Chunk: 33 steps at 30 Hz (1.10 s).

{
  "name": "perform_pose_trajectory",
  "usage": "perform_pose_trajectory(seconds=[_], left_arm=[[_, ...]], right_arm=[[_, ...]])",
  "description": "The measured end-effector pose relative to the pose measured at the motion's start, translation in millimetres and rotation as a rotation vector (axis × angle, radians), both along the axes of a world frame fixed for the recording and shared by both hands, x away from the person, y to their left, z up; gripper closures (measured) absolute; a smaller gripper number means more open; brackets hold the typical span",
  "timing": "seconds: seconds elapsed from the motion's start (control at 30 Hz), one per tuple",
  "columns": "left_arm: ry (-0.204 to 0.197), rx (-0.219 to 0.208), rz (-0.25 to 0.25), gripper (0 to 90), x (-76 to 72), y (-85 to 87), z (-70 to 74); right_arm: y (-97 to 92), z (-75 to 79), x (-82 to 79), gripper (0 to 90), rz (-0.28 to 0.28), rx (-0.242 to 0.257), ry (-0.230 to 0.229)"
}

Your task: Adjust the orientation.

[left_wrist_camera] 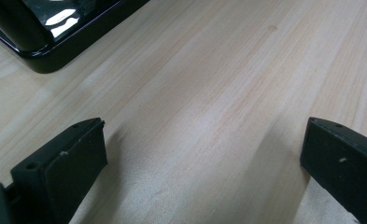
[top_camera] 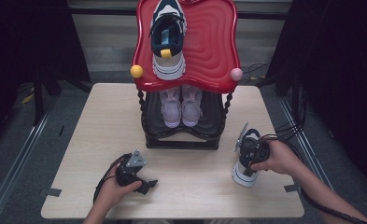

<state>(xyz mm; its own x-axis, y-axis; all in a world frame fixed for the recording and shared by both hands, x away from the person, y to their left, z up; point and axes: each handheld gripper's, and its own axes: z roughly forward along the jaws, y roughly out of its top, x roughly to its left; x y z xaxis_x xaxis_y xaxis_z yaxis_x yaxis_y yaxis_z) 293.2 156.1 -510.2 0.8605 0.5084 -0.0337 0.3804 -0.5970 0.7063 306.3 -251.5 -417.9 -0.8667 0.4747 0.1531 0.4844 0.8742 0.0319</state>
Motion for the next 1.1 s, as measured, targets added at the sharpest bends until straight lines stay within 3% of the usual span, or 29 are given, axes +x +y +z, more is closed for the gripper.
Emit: perform_pose_trajectory(seconds=[0.07, 0.17, 0.23, 0.27, 0.3, 0.33, 0.47, 0.63, 1.1], left_arm=[[0.0, 0.0, 0.0, 0.0, 0.0, 0.0, 0.0], [0.0, 0.001, 0.0, 0.0, 0.0, 0.0, 0.0], [0.0, 0.001, 0.0, 0.0, 0.0, 0.0, 0.0], [0.0, 0.001, 0.0, 0.0, 0.0, 0.0, 0.1], [0.0, 0.001, -0.001, 0.0, 0.0, 0.0, 0.0], [0.0, 0.001, 0.0, 0.0, 0.0, 0.0, 0.0], [0.0, 0.0, 0.0, 0.0, 0.0, 0.0, 0.0], [-0.002, 0.002, -0.001, 0.0, 0.1, 0.1, 0.1], [-0.002, 0.002, -0.001, 0.0, 0.2, 0.1, 0.1]], right_arm=[[0.0, 0.8, 0.4, 71.2, 0.019, 0.001, -0.011], [2.3, 4.1, -2.1, 71.2, -0.007, 0.001, -0.014], [0.3, 5.7, -0.1, 71.2, 0.041, -0.006, -0.028], [1.8, 7.1, -1.5, 71.2, 0.02, -0.003, -0.024], [0.9, 7.9, -0.5, 71.2, 0.036, -0.005, -0.035], [2.6, 9.2, -2.3, 71.2, 0.007, -0.005, -0.029], [0.7, 11.3, -0.9, 71.4, 0.043, -0.009, -0.048], [1.2, 15.0, -2.9, 71.6, 0.03, -0.01, -0.056], [2.7, 23.1, -2.5, 71.8, 0.059, -0.007, -0.09]])
